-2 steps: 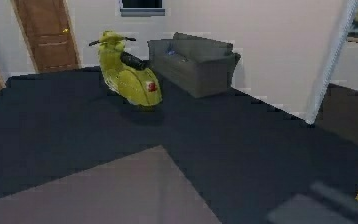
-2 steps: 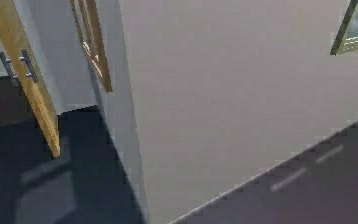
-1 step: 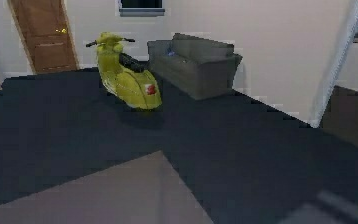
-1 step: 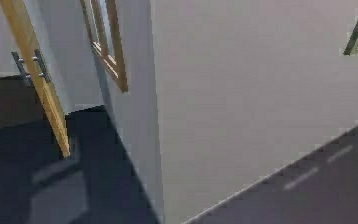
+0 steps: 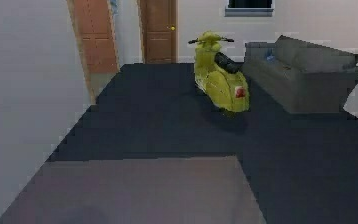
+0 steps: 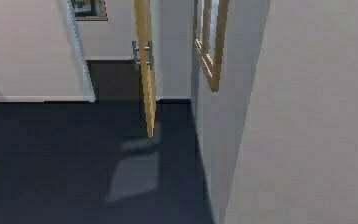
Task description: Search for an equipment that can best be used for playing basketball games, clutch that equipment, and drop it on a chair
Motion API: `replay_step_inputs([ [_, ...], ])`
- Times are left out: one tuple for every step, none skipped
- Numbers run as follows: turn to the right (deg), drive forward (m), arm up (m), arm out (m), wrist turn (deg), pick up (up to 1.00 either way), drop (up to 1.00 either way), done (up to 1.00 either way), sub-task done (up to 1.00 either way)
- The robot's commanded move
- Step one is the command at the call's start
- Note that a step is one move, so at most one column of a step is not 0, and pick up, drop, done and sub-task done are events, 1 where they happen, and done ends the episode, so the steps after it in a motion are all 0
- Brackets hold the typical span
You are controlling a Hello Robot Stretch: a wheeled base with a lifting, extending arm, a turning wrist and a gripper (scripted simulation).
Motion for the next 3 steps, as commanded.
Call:
replay_step_inputs([
  [0.0,1.0,0.0,0.0,0.0,0.0,0.0,0.0,0.0],
  [-15.0,0.0,0.0,0.0,0.0,0.0,0.0,0.0,0.0],
  [0.0,1.0,0.0,0.0,0.0,0.0,0.0,0.0,0.0],
])
